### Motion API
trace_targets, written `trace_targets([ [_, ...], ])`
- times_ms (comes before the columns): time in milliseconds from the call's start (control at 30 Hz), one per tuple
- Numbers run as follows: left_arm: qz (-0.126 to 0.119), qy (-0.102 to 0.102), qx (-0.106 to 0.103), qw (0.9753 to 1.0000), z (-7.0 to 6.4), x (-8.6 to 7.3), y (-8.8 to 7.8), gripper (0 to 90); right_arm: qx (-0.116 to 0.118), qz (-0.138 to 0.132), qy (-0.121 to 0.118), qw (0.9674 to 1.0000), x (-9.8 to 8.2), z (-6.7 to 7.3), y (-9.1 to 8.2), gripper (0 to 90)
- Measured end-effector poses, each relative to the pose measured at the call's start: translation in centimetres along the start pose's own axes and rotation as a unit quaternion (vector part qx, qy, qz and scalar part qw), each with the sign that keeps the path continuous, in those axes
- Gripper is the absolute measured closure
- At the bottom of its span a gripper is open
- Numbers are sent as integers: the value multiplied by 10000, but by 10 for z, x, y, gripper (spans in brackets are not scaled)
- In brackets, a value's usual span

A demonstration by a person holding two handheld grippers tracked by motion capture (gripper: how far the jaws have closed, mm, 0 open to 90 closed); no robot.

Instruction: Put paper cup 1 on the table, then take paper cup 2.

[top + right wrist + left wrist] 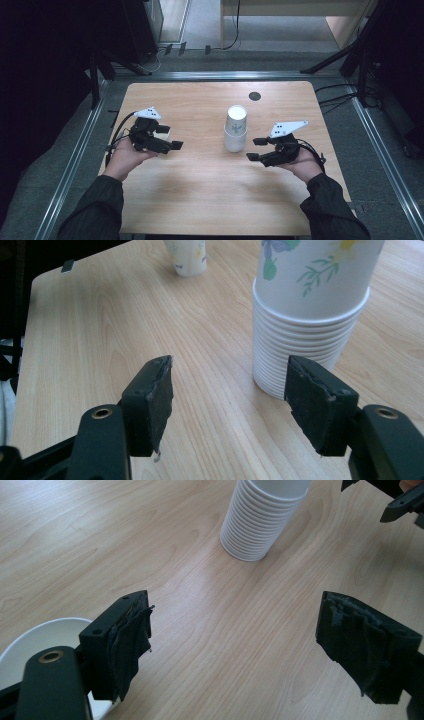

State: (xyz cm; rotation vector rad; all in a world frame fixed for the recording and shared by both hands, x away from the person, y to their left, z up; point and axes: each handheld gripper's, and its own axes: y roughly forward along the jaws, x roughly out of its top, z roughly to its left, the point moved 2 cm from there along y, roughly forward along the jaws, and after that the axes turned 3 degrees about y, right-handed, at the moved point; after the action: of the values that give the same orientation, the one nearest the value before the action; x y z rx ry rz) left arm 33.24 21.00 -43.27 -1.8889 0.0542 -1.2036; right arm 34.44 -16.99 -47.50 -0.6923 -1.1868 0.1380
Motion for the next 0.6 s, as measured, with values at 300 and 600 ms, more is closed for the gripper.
trace_targets([
  [300, -206, 24, -208, 9996, -15, -8, 3, 148, 14, -171, 335, 9993, 4, -5, -4, 271],
  [600, -249, 39, -331, 9991, -22, -13, 4, 148, -135, -87, 306, 9994, 6, -12, -6, 306],
])
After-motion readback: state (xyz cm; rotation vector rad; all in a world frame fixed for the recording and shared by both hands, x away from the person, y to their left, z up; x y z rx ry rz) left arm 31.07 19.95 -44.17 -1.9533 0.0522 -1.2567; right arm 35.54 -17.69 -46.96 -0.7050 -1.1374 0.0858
